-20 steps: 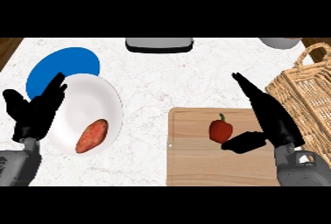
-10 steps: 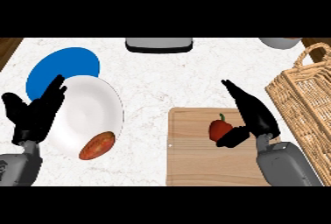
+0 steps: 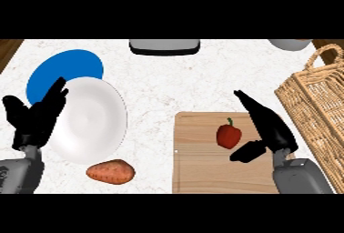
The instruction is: Pick the bell pepper from the cutting board and place it in the basket
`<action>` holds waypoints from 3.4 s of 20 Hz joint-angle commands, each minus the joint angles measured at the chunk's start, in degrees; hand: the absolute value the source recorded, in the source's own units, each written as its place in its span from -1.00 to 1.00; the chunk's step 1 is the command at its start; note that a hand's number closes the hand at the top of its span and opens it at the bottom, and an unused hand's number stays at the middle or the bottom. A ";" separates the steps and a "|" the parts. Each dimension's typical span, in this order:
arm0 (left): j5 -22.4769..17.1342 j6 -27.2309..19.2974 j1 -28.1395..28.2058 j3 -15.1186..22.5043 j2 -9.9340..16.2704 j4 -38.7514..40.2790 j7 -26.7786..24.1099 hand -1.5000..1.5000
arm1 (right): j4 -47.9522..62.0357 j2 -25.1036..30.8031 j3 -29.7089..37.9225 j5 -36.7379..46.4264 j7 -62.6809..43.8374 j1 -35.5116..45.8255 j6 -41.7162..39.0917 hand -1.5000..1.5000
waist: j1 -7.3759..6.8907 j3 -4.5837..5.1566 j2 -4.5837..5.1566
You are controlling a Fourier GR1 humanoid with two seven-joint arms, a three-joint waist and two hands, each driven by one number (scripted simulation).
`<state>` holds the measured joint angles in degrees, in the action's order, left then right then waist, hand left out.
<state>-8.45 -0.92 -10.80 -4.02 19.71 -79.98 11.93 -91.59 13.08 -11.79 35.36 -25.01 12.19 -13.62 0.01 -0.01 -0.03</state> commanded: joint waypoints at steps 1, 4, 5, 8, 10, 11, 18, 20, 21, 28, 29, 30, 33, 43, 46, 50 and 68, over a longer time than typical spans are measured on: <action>0.54 1.18 -1.39 -1.99 0.26 0.23 1.36 0.00 | 1.94 -0.22 2.94 -2.17 2.74 2.09 -3.62 -1.00 | -0.05 0.00 0.02; 1.70 1.28 -1.02 -1.77 -1.21 -0.64 1.83 0.00 | -0.85 -1.98 1.57 -0.39 4.54 -1.54 -1.89 -1.00 | 0.00 0.00 0.00; 2.60 0.46 -2.56 -0.92 -3.39 3.69 -0.55 0.00 | -0.48 -1.17 2.90 -1.23 3.36 0.43 -4.20 -1.00 | 0.08 0.01 0.03; 2.64 1.43 -0.04 -1.75 -2.75 -1.40 1.73 0.00 | -2.45 -3.95 -1.53 2.76 4.43 -3.79 -1.63 -1.00 | -0.02 0.01 0.00; 1.98 2.21 -2.99 -2.84 -1.77 -1.00 3.89 0.00 | 1.64 -2.50 0.08 4.34 6.75 -3.59 -0.59 -1.00 | 0.01 0.00 0.01; 3.66 1.58 -3.08 -1.31 -3.38 0.56 1.98 0.00 | 0.56 -2.55 0.55 4.85 3.55 -0.75 -2.50 -1.00 | 0.03 0.01 0.02; 2.30 4.52 -1.82 -5.22 -2.49 3.80 -0.99 0.00 | 2.27 -4.98 -1.78 10.45 2.75 -3.79 -0.08 -1.00 | 0.07 0.02 0.00; 4.66 3.22 4.45 -2.82 -4.65 -2.07 -2.86 0.00 | 7.56 -6.60 -1.33 11.33 4.57 -1.31 2.22 -1.00 | -0.25 0.01 -0.01; 3.18 5.21 -0.99 -5.24 -2.32 1.26 -0.02 0.00 | 8.05 -5.22 -0.03 11.19 5.36 0.37 -0.51 -1.00 | -0.06 0.01 0.02; 3.50 2.96 -2.28 -4.45 -3.38 -4.65 7.06 0.00 | 11.00 -5.95 -3.96 16.11 8.31 -0.72 0.81 1.00 | -0.08 0.00 -0.04; 5.69 2.70 -2.64 -3.74 -5.36 3.21 -0.52 0.00 | 18.83 -5.28 -1.41 16.34 13.64 2.50 4.51 1.00 | -0.07 0.00 0.08; 3.58 6.37 -1.01 -6.02 -2.54 2.83 -1.44 0.00 | 16.11 -6.91 -3.15 17.56 10.72 1.45 4.01 1.00 | -0.10 0.01 0.04; 5.13 3.34 -2.57 -3.09 -5.15 0.53 1.72 0.00 | 19.25 -12.75 -0.29 17.93 -7.09 8.35 9.55 1.00 | -1.21 -0.01 0.35; 4.77 5.69 -5.57 -1.47 -5.47 1.43 0.77 0.00 | 34.02 -13.04 3.41 18.27 -42.91 28.47 30.68 1.00 | -6.11 0.00 1.54; 5.56 4.79 -7.17 -1.29 -5.87 3.09 1.09 0.00 | 37.89 -13.06 0.92 16.71 -44.38 31.44 40.30 1.00 | -5.88 -0.04 1.53; 6.71 3.86 -6.46 -0.64 -6.30 2.33 0.55 0.00 | 36.13 -13.06 1.41 19.77 -42.64 38.57 49.59 1.00 | -6.07 0.01 1.07; 4.68 4.93 -4.71 -4.29 -3.69 3.14 1.82 0.00 | 48.53 -12.28 9.43 47.32 -59.25 63.89 44.28 1.00 | -0.84 0.12 -0.14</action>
<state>-3.65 3.86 -15.09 -8.11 15.68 -76.88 13.02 -44.59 0.81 -4.80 77.91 -70.29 70.65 33.42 -2.02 0.15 -0.02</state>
